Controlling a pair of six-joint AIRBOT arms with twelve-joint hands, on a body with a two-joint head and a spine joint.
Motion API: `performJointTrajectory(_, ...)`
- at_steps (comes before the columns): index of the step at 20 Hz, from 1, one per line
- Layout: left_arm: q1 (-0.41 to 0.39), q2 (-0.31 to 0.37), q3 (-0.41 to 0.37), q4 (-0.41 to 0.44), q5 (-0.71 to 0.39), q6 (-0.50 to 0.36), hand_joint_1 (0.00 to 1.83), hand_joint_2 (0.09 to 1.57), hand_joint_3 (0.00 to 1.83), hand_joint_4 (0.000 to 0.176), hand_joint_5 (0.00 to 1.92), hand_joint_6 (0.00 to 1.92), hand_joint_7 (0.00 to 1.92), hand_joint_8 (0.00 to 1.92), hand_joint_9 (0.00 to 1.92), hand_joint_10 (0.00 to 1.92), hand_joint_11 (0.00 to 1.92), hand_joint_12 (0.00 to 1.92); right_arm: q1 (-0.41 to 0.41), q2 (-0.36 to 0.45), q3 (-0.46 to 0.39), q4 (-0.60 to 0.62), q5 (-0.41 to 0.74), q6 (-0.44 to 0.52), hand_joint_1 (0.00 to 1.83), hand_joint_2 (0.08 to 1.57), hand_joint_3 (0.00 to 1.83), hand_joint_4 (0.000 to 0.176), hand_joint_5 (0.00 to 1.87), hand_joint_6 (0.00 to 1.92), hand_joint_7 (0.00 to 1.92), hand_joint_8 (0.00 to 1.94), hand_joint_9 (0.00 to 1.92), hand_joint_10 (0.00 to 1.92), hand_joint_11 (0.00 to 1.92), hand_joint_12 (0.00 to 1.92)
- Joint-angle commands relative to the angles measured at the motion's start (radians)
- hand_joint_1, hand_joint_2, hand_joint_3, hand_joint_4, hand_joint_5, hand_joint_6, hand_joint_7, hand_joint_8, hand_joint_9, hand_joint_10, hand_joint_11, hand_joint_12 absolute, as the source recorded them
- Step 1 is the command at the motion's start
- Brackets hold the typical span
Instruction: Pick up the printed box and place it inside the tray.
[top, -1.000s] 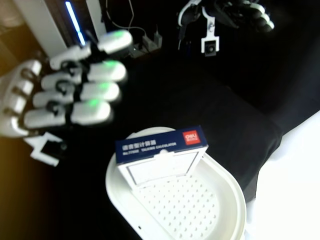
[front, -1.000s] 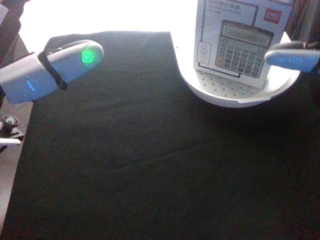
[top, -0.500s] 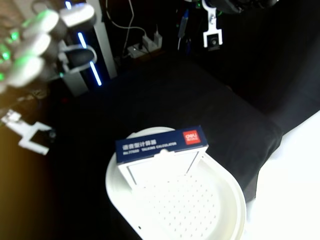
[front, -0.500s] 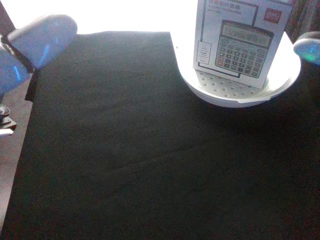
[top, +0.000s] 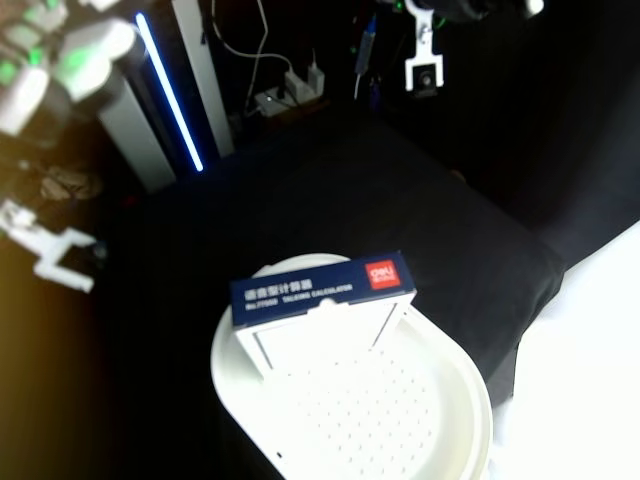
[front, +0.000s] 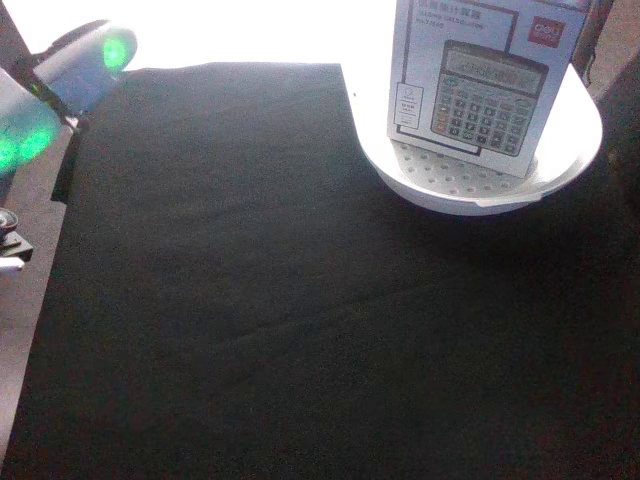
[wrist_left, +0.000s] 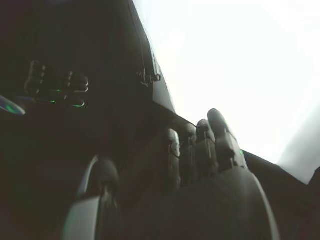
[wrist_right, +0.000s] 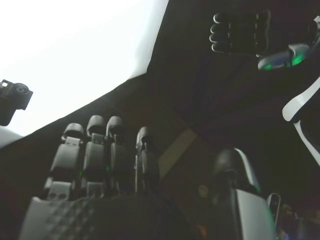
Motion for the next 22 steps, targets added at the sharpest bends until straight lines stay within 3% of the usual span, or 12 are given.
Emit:
performJointTrajectory(1,-0.009,0.017,-0.014,0.025,-0.114,0.001,0.75,1.52,0.07,0.0,0.23,0.0,0.22,0.0,0.18,0.0,0.0,0.12,-0.001,0.009,-0.006,0.03,0.098,0.002,0.5,1.54,0.0,0.104,0.31,1.85,0.5,0.89,0.68,1.11,0.5,1.47)
performJointTrajectory(2,-0.02,0.023,-0.031,0.027,-0.114,0.031,0.82,1.56,0.1,0.0,0.31,0.05,0.29,0.03,0.29,0.06,0.0,0.02,-0.026,0.026,-0.018,0.033,0.098,0.006,0.54,1.54,0.0,0.083,0.32,1.91,0.66,1.16,0.9,1.23,0.71,1.51)
performJointTrajectory(3,-0.025,0.026,-0.039,0.017,-0.114,0.043,0.91,1.51,0.01,0.001,0.39,1.51,0.37,1.46,0.42,1.09,0.15,1.39,-0.041,0.036,-0.032,0.038,0.098,0.022,0.57,1.54,0.0,0.061,0.32,1.92,0.73,1.33,0.93,1.39,0.77,1.62)
performJointTrajectory(4,-0.023,0.027,-0.039,0.009,-0.114,0.043,0.94,1.48,0.0,0.021,0.41,1.83,0.41,1.74,0.5,1.63,0.44,1.8,-0.042,0.036,-0.036,0.038,0.098,0.035,0.59,1.54,0.0,0.029,0.32,1.92,0.66,1.49,0.85,1.52,0.74,1.71)
performJointTrajectory(6,-0.003,0.032,-0.042,0.002,-0.114,0.023,1.03,1.41,0.0,0.0,0.45,1.77,0.58,1.72,0.75,1.91,0.92,1.92,-0.042,0.027,-0.037,0.061,0.098,0.042,0.51,1.52,0.0,0.162,0.34,1.92,0.57,1.73,0.72,1.72,0.66,1.85)
performJointTrajectory(8,0.011,0.032,-0.043,-0.002,-0.114,-0.008,1.02,1.42,0.0,0.002,0.48,1.83,0.5,1.69,0.58,1.8,0.79,1.92,-0.042,0.012,-0.036,0.074,0.098,0.063,0.5,1.52,0.0,0.173,0.34,1.92,0.7,1.93,0.85,1.91,0.84,1.92)
performJointTrajectory(9,0.012,0.029,-0.043,-0.002,-0.114,-0.013,0.99,1.43,0.0,0.025,0.47,1.82,0.47,1.76,0.46,1.8,0.68,1.92,-0.042,0.007,-0.036,0.074,0.098,0.076,0.5,1.51,0.0,0.175,0.34,1.92,0.58,1.89,0.71,1.87,0.69,1.92)
performJointTrajectory(10,0.012,0.026,-0.042,-0.004,-0.114,-0.013,1.18,1.41,0.01,0.0,0.44,1.86,0.45,1.71,0.48,1.84,0.61,1.92,-0.042,0.003,-0.033,0.071,0.098,0.096,0.5,1.51,0.0,0.176,0.34,1.92,0.52,1.88,0.66,1.86,0.63,1.92)
performJointTrajectory(15,0.018,0.021,-0.04,-0.011,-0.114,-0.014,1.05,1.41,0.0,0.0,0.52,1.56,0.5,1.92,0.63,1.92,0.93,1.92,-0.042,-0.018,-0.019,0.07,0.099,0.113,0.5,1.51,0.0,0.176,0.34,1.92,0.65,1.85,0.78,1.91,0.72,1.92)
performJointTrajectory(18,0.018,0.019,-0.038,-0.014,-0.114,-0.016,1.01,1.43,0.0,0.0,0.46,1.66,0.49,1.92,0.61,1.92,0.79,1.92,-0.042,-0.019,-0.02,0.07,0.099,0.115,0.48,1.52,0.0,0.176,0.32,1.92,0.44,1.67,0.61,1.7,0.45,1.91)
performJointTrajectory(20,0.018,0.018,-0.038,-0.014,-0.114,-0.016,0.98,1.44,0.0,0.005,0.44,1.74,0.49,1.88,0.53,1.92,0.78,1.92,-0.042,-0.015,-0.023,0.065,0.099,0.115,0.55,1.49,0.0,0.176,0.37,1.88,0.55,1.64,0.64,1.6,0.44,1.87)
performJointTrajectory(22,0.018,0.016,-0.038,-0.016,-0.114,-0.018,1.02,1.41,0.0,0.0,0.46,1.68,0.56,1.8,0.59,1.92,0.81,1.92,-0.042,-0.017,-0.022,0.065,0.099,0.115,0.62,1.47,0.0,0.136,0.4,1.85,0.56,1.68,0.66,1.6,0.49,1.78)
